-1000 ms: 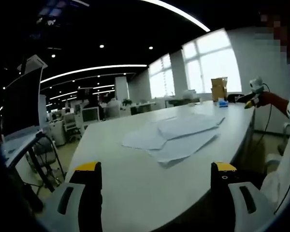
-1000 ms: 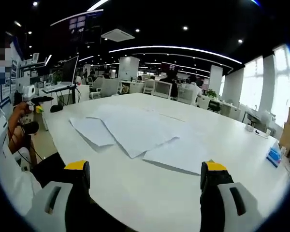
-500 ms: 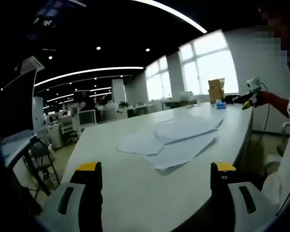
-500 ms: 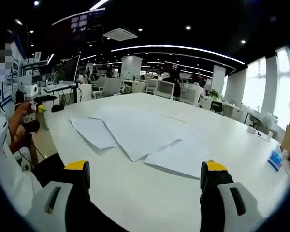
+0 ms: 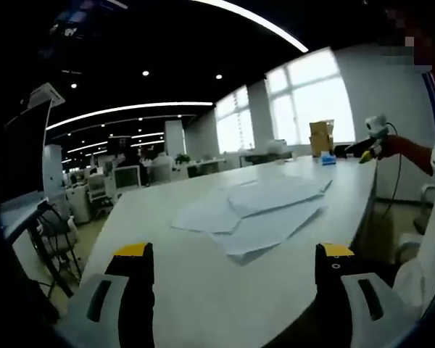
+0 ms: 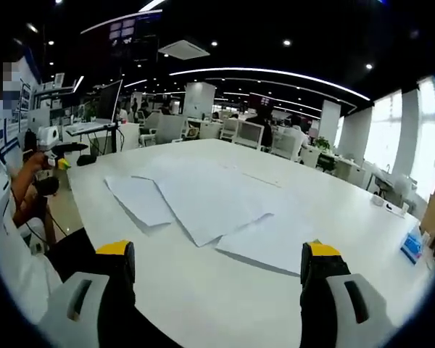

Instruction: Organize the stack of printing papers by aligning and flattening the scattered papers on the table

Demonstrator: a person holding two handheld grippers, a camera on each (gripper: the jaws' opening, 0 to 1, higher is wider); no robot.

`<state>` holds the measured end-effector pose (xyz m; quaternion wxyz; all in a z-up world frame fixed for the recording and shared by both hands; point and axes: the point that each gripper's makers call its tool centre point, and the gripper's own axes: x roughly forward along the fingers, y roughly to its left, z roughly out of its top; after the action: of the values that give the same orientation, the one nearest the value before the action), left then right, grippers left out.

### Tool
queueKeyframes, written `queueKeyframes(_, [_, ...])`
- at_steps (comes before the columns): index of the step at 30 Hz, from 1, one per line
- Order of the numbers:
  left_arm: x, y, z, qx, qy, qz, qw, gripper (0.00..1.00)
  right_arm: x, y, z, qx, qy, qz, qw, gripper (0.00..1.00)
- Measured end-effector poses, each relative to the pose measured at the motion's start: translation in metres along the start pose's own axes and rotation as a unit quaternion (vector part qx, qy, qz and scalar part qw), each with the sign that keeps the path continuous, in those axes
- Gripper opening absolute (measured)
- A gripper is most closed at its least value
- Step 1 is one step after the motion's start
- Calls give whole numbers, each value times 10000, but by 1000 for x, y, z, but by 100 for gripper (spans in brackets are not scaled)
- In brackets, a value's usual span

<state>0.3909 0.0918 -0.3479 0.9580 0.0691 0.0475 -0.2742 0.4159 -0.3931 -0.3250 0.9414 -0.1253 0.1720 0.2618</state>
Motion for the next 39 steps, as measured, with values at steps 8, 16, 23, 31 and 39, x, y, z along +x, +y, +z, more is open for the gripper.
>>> queueKeyframes(8, [10,-3,-4,52,-29,15,10000,94,1,1,6,-85,-20,27,10000,90])
queueKeyframes(16, [17,2,3,47,-214,65,9997,94,6,-3,11,-116,-4,8,9999,90])
queueKeyframes(23, [27,5,6,63,-269,41,9996,94,10,1,16,-203,46,89,9997,90])
queueKeyframes(31, [40,16,4,48,-399,134,9991,93,13,0,26,-296,41,73,9995,90])
queueKeyframes(39, [54,16,13,15,-554,64,9984,93,12,1,29,-303,75,91,9995,90])
